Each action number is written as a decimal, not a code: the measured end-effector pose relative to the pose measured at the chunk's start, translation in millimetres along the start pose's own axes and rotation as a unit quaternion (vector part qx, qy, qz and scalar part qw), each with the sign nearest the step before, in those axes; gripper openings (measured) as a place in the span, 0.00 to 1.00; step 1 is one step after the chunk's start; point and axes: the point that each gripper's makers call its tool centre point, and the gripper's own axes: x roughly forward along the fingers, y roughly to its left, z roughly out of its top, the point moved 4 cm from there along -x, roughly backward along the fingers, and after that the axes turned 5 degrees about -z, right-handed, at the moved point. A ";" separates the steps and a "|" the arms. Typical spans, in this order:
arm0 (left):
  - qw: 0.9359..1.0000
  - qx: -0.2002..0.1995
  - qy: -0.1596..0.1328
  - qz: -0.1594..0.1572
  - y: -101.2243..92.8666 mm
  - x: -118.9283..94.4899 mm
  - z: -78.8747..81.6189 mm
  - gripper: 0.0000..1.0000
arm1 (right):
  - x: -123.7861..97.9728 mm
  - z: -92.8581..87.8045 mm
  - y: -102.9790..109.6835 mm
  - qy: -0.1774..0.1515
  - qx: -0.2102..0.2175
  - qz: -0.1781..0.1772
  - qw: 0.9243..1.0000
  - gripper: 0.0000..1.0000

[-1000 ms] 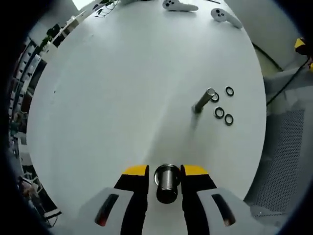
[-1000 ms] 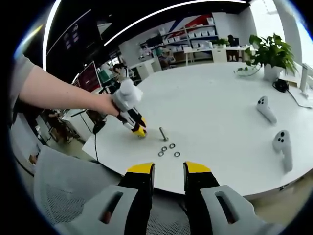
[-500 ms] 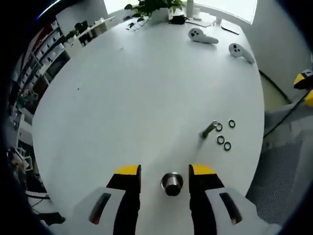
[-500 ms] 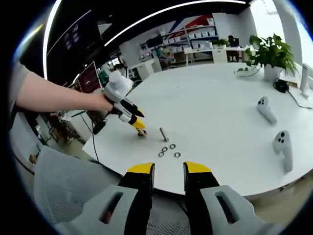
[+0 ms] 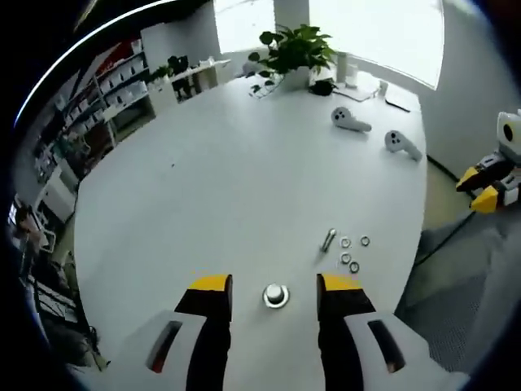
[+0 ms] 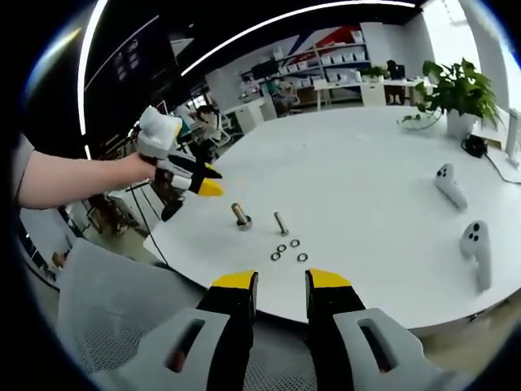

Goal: Place the washer onto the threaded stud by aligning its center hole with the stud, sliding it down to the base, and recovering from edge contact or off-axis alignment until the washer reaches the visible bottom stop.

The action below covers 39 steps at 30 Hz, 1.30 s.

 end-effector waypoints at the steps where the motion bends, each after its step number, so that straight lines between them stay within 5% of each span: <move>1: 1.000 -0.006 -0.006 0.003 -2.4 -6.1 -0.1 0.40 | 0.0 0.5 0.5 -0.002 -0.002 0.001 1.000 0.26; 12: 0.993 -0.066 -0.087 0.035 -28.2 -67.4 -30.1 0.45 | -1.7 1.9 3.5 -0.012 -0.005 0.010 1.000 0.26; 21: 0.989 -0.090 -0.106 0.047 -42.2 -93.5 -59.0 0.45 | -2.1 0.6 5.1 -0.007 -0.014 0.012 1.000 0.26; 31: 0.987 -0.073 -0.134 0.051 -61.7 -119.4 -62.5 0.46 | -0.7 -1.8 1.5 0.002 -0.010 0.003 1.000 0.26; 39: 0.984 -0.096 -0.141 0.058 -61.1 -127.2 -86.7 0.46 | 0.3 -5.2 -1.7 0.015 -0.005 -0.010 1.000 0.26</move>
